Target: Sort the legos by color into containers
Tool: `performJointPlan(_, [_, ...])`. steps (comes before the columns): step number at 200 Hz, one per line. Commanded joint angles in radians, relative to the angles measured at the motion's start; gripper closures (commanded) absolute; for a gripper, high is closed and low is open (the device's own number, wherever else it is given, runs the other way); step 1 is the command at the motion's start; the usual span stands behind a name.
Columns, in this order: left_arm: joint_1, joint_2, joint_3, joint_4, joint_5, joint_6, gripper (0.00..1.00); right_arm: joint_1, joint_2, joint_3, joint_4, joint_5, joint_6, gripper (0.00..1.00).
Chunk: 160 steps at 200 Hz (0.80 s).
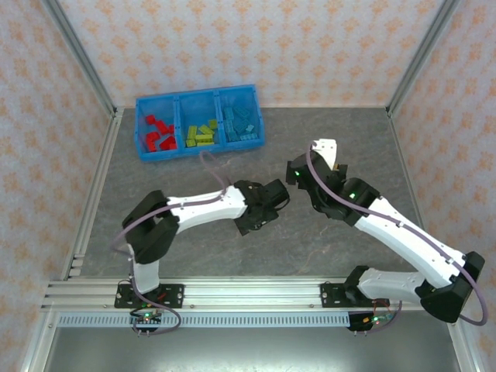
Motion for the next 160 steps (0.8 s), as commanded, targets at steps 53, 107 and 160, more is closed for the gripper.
performJointPlan(53, [0.048,0.163,0.116,-0.079,-0.089,0.031,0.33,-0.008,-0.152,-0.074,-0.120,0.073,-0.006,0.01])
performJointPlan(107, [0.057,0.189,0.105,-0.061,-0.087,0.045,0.54,-0.009,-0.170,-0.077,-0.143,0.073,-0.002,0.01])
performJointPlan(160, [0.084,0.113,0.020,0.002,-0.061,0.055,0.72,-0.008,-0.202,-0.085,-0.204,-0.029,0.118,0.01])
